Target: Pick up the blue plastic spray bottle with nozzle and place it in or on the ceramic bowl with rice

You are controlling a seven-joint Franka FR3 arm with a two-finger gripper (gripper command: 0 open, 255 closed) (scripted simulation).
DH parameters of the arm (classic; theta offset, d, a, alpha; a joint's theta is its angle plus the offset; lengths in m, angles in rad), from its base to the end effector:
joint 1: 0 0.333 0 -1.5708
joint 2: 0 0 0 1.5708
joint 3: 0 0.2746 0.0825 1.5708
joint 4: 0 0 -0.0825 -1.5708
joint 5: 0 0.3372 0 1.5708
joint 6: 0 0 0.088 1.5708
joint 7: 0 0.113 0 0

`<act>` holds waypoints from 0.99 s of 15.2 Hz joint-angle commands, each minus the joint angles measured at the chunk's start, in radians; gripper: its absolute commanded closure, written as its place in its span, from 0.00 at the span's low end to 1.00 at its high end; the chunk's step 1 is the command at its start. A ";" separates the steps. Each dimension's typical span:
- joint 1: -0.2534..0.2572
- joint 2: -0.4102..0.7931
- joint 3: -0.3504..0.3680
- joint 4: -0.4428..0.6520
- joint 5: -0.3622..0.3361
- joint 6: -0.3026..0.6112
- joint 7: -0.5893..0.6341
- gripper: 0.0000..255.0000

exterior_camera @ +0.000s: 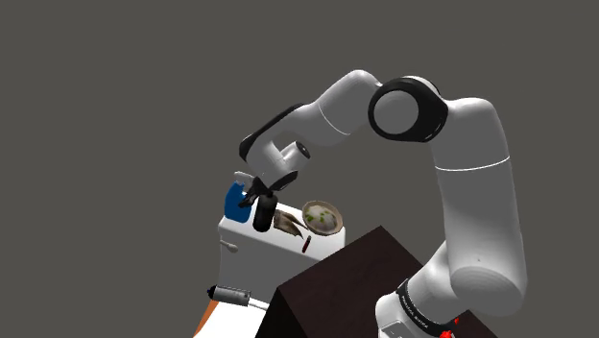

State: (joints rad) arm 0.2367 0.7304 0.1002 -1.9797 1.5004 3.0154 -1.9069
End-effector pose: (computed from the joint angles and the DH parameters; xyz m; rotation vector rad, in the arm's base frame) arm 0.5101 0.1040 0.0979 -2.7116 -1.0382 -0.6419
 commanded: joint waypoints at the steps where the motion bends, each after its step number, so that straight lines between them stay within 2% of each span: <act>1: 0.009 -0.027 -0.010 -0.021 -0.034 -0.007 0.041 1.00; 15: 0.103 -0.221 -0.123 -0.150 -0.278 -0.080 0.325 1.00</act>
State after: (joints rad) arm 0.3323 0.5228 -0.0127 -2.1220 1.2419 2.9422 -1.6031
